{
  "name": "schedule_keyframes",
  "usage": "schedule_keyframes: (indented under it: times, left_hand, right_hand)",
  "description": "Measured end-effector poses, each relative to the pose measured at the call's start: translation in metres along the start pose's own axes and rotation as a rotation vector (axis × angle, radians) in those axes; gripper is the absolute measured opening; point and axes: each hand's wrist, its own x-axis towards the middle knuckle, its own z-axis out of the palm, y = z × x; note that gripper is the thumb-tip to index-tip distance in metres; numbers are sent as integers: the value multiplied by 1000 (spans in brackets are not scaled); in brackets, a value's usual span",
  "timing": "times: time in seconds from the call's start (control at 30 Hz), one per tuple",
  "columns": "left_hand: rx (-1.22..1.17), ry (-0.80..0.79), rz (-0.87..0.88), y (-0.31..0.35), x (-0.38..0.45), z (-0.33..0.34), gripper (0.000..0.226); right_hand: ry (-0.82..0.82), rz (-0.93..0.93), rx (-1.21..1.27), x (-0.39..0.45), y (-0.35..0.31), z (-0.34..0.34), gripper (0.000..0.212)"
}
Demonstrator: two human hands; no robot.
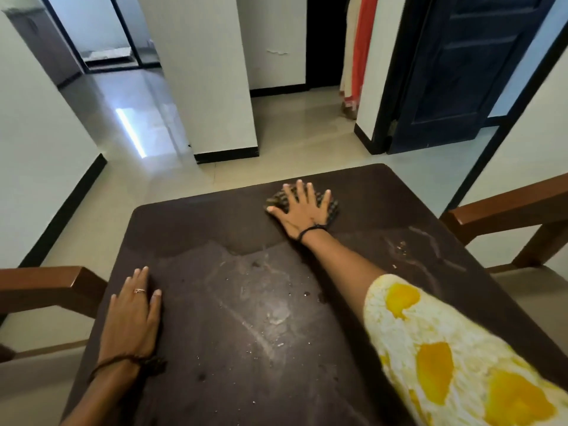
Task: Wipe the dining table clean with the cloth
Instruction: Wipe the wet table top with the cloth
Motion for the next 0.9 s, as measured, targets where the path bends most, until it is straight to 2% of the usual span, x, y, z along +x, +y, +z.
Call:
schedule_keyframes:
  times: [0.17,0.23,0.3,0.37,0.5,0.57,0.63,0.7,0.9]
  left_hand:
    - [-30,48,-28,-8,1,6,52]
    - [-32,113,-93,-11,0,5,50]
    - [-20,153,-184,-14,-1,4,50]
    - [30,130,-227,-14,0,4,51]
    - [139,56,-306,-11,2,7,57]
    - [156,33,-328,-9,2,9,57]
    - [155,34,-314,-7,2,9,57]
    - [145,41,-301,-6,2,8,58]
    - [24,41,-311,-9,1,3,68]
  right_hand:
    - [-47,-294,18,-27,-110,24,72]
    - [-56,-393,21,-34,-118,27,68]
    - [-36,-386,13,-27,-102,23,63]
    - [2,-255,-4,-9,-65,16,60]
    - [73,144,-24,26,29,-4,60]
    - [69,334,-5,36,45,-9,61]
    - [69,418,-8,44,26,-6,63]
    - [68,334,-11,49,-15,2,63]
    - [17,-95,21,42,-184,39,62]
